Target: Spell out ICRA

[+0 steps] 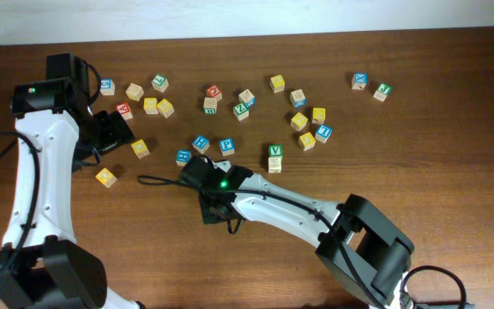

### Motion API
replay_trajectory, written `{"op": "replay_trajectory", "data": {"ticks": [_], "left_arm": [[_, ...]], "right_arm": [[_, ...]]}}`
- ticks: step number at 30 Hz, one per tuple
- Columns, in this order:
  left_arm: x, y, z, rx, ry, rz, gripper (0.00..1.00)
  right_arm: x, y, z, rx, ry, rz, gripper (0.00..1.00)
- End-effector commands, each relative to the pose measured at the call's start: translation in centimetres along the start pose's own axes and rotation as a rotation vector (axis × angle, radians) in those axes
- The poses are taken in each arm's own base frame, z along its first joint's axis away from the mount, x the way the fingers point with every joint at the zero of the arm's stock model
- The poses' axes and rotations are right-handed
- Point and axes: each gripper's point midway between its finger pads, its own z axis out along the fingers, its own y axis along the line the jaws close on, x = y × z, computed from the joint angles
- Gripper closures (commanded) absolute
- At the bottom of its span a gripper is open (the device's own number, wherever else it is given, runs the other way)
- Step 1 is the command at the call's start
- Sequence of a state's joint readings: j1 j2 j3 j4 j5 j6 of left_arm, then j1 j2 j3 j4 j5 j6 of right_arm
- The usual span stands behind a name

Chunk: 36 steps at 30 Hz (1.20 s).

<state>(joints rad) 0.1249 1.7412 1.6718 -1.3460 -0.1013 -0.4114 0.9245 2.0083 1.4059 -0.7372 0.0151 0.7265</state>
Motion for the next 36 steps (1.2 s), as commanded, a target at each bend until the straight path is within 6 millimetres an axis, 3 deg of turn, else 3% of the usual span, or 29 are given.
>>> {"op": "replay_trajectory", "data": {"ticks": [1,14,15,17,27,28,30,33,36], "left_arm": [[0.0,0.1,-0.1,0.002,0.000,-0.006,0.01],[0.0,0.1,-0.1,0.002,0.000,-0.006,0.01],[0.0,0.1,-0.1,0.002,0.000,-0.006,0.01],[0.0,0.1,0.0,0.002,0.000,-0.007,0.01],[0.0,0.1,-0.1,0.002,0.001,-0.006,0.01],[0.0,0.1,0.0,0.002,0.000,-0.007,0.01],[0.0,0.1,-0.1,0.002,0.000,-0.006,0.01],[0.0,0.1,-0.1,0.002,0.000,-0.007,0.01],[0.0,0.1,0.0,0.002,0.000,-0.007,0.01]], "right_arm": [[0.2,-0.7,0.7,0.043,-0.007,0.020,0.74],[-0.7,-2.3,0.6,0.077,-0.014,0.019,0.75],[-0.6,-2.2,0.6,0.068,-0.006,0.018,0.69],[-0.7,-1.9,0.5,0.058,-0.007,0.018,0.67],[-3.5,0.2,-4.5,0.038,-0.039,0.005,0.67],[-4.2,0.3,-6.0,0.041,-0.047,-0.005,0.67],[-5.3,-1.6,-9.8,0.090,-0.049,0.027,0.67],[-6.7,-6.9,-17.5,0.193,-0.085,0.113,0.67],[-6.3,-13.1,-25.1,0.225,-0.128,0.163,0.66]]}}
